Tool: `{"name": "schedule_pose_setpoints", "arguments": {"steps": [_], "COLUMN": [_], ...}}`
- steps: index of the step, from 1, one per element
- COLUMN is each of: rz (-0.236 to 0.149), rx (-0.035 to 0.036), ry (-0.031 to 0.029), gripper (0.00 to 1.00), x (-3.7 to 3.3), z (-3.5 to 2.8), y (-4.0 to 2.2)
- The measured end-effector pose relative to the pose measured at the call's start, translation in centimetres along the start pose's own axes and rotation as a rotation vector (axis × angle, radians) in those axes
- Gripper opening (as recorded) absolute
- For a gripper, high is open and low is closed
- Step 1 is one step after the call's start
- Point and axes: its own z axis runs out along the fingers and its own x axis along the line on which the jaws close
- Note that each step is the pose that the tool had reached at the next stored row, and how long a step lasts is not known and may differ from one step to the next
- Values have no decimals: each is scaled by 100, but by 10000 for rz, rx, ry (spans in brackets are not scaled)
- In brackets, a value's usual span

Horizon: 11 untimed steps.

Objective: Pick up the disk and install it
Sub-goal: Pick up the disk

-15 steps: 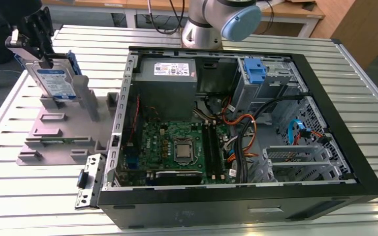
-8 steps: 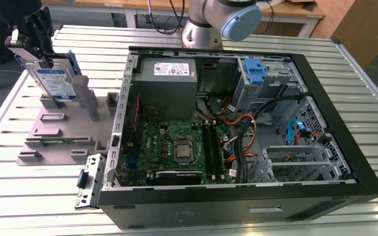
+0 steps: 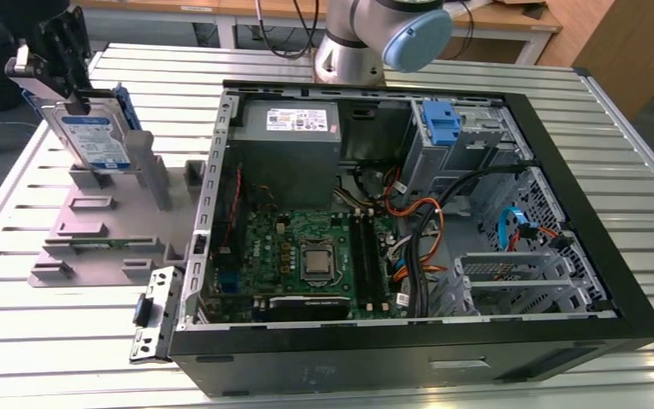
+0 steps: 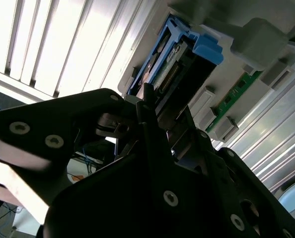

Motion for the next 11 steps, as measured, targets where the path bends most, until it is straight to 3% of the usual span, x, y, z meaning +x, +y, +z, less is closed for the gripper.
{"name": "schedule_pose_setpoints", "arguments": {"steps": [11], "rz": [0], "rx": [0], "ry": [0], "gripper": [35], "x": [-8], "z": [-198], "y": [5]}}
